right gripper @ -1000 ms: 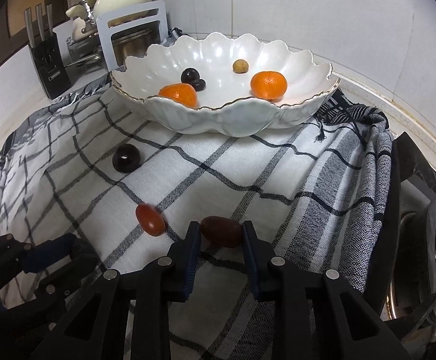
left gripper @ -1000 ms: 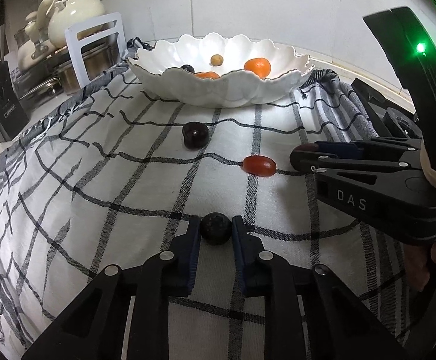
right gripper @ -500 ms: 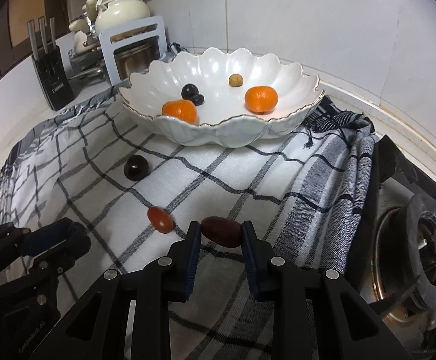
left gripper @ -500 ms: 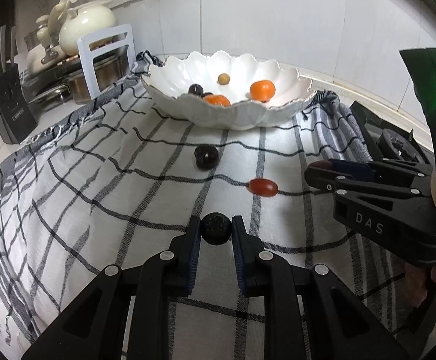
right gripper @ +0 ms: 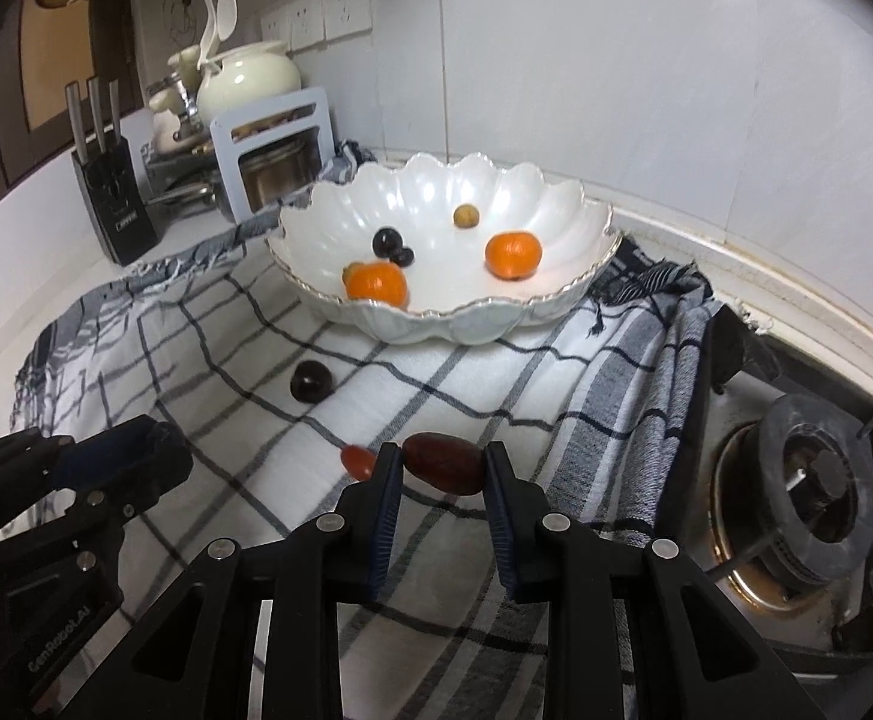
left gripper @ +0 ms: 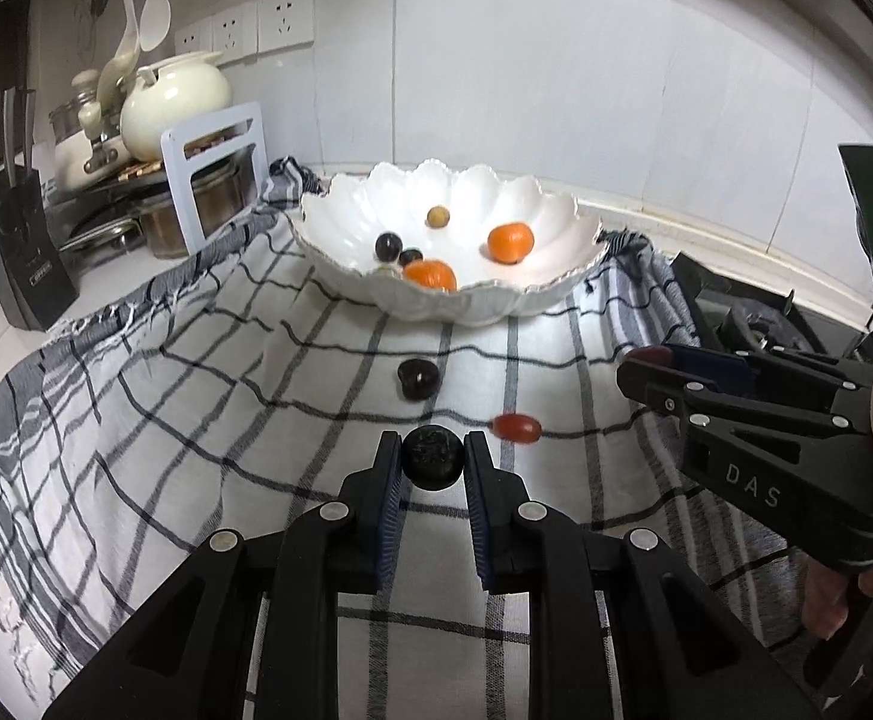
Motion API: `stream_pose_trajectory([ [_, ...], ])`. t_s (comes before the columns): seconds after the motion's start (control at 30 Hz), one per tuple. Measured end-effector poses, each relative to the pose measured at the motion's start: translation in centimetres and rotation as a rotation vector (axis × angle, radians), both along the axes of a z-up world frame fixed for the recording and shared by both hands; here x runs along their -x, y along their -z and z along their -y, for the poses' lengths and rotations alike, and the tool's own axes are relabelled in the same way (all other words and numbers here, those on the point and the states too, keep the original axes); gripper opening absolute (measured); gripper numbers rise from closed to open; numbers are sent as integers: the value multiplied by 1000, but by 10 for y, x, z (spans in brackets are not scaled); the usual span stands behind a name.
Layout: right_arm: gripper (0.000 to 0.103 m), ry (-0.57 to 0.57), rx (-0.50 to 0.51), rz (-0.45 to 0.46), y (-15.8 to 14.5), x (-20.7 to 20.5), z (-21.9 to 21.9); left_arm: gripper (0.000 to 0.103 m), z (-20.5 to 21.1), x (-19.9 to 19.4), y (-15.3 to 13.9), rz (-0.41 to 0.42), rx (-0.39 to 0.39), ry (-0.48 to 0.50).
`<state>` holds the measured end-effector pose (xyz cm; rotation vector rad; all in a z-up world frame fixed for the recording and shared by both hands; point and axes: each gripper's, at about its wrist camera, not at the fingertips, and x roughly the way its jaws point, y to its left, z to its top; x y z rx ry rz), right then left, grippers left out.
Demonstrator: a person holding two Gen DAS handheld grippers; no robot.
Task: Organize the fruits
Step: 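Carry the blueberry and red date over the white bowl with both tools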
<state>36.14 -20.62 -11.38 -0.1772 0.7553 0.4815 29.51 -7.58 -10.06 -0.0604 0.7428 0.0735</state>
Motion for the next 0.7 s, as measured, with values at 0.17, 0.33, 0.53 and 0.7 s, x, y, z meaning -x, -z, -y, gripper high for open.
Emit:
stream_pose_trajectory([
  [0.17,29,25,-20,28,-13,7,-1,22,-6,-1,-16,36,-13,24],
  [0.33,29,61,-47,64,-28,12,-4,22,-12,-3,-32,80,-38,56],
  [0.53,29,107,-70,106,-44,15,-10,22,-21,-9,-52,137,-63,94],
  [0.7,29,141,-82,151,-59,17,-18,22,-30,-17,-65,170,-50,133],
])
